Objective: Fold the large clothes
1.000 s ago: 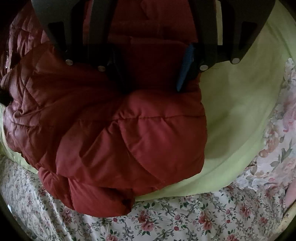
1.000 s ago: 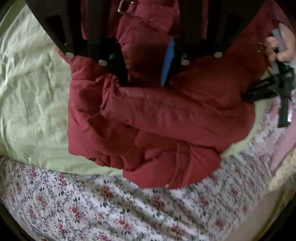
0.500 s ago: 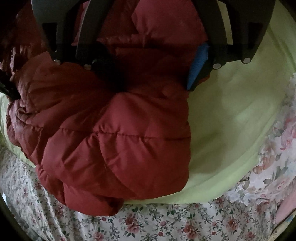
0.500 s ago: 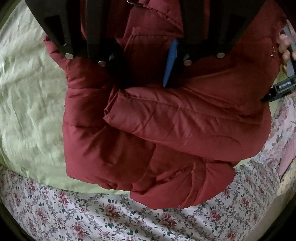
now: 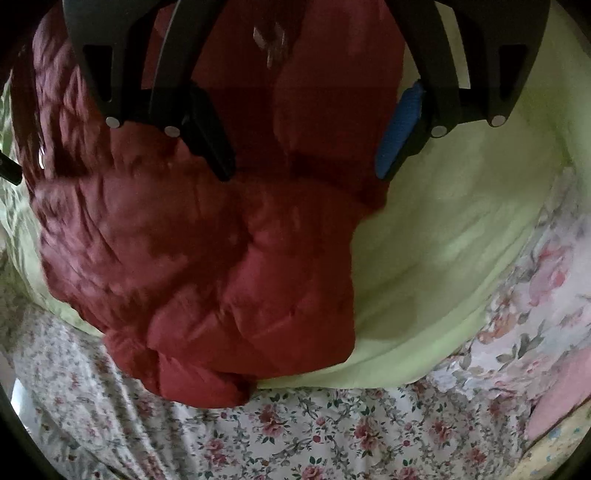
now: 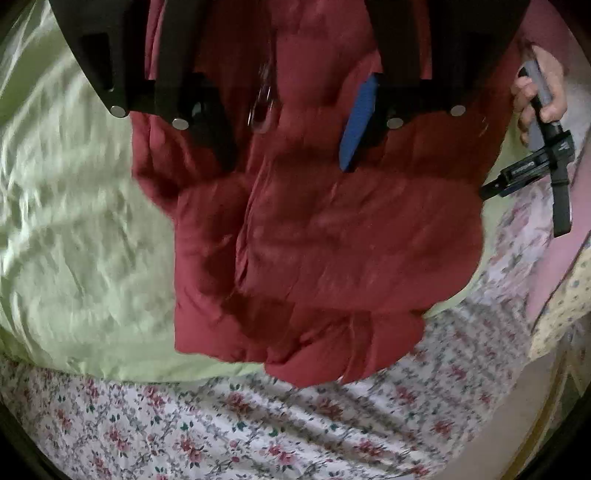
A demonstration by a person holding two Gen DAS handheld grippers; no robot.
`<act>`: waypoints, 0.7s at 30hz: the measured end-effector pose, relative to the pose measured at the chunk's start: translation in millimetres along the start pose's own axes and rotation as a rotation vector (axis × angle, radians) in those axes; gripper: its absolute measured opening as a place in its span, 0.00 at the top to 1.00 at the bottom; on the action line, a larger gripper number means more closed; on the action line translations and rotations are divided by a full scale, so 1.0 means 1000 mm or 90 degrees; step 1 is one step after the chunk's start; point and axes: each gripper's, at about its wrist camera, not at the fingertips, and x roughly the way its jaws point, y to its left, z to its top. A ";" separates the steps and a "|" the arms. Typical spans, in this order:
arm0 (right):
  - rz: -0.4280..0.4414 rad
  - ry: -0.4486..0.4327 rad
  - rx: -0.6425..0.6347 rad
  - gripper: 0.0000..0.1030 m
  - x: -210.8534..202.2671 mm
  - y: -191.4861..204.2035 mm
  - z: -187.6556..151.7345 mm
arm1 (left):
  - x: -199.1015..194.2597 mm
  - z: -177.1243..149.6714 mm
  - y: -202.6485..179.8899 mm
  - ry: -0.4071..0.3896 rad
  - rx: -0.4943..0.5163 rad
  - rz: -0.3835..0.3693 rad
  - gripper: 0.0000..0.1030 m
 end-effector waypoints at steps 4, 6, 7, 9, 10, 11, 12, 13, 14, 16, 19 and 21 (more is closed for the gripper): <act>0.020 -0.007 -0.005 0.33 -0.020 0.010 -0.024 | -0.022 -0.027 0.016 0.007 -0.018 -0.013 0.23; 0.028 -0.009 -0.005 0.32 -0.027 0.015 -0.037 | -0.029 -0.037 0.023 0.012 -0.026 -0.017 0.23; 0.029 -0.008 -0.006 0.32 -0.029 0.017 -0.042 | -0.033 -0.044 0.025 0.014 -0.028 -0.018 0.23; 0.033 -0.003 -0.003 0.31 -0.031 0.019 -0.052 | -0.038 -0.057 0.031 0.022 -0.030 -0.018 0.23; 0.034 0.001 -0.003 0.31 -0.031 0.020 -0.056 | -0.040 -0.064 0.034 0.027 -0.029 -0.016 0.23; 0.032 0.006 -0.005 0.31 -0.031 0.021 -0.060 | -0.041 -0.069 0.037 0.030 -0.028 -0.014 0.23; 0.029 0.011 -0.008 0.31 -0.031 0.022 -0.064 | -0.043 -0.076 0.039 0.034 -0.029 -0.010 0.23; 0.026 0.014 -0.010 0.31 -0.031 0.024 -0.068 | -0.045 -0.082 0.041 0.037 -0.030 -0.009 0.23; 0.025 0.017 -0.012 0.31 -0.031 0.025 -0.070 | -0.046 -0.088 0.044 0.041 -0.033 -0.009 0.23; 0.021 0.021 -0.013 0.31 -0.035 0.025 -0.076 | -0.049 -0.098 0.049 0.047 -0.040 -0.009 0.23; 0.013 0.021 -0.015 0.31 -0.041 0.024 -0.084 | -0.055 -0.110 0.056 0.053 -0.051 -0.010 0.23; 0.008 0.020 -0.012 0.31 -0.045 0.022 -0.090 | -0.058 -0.117 0.057 0.057 -0.054 -0.013 0.23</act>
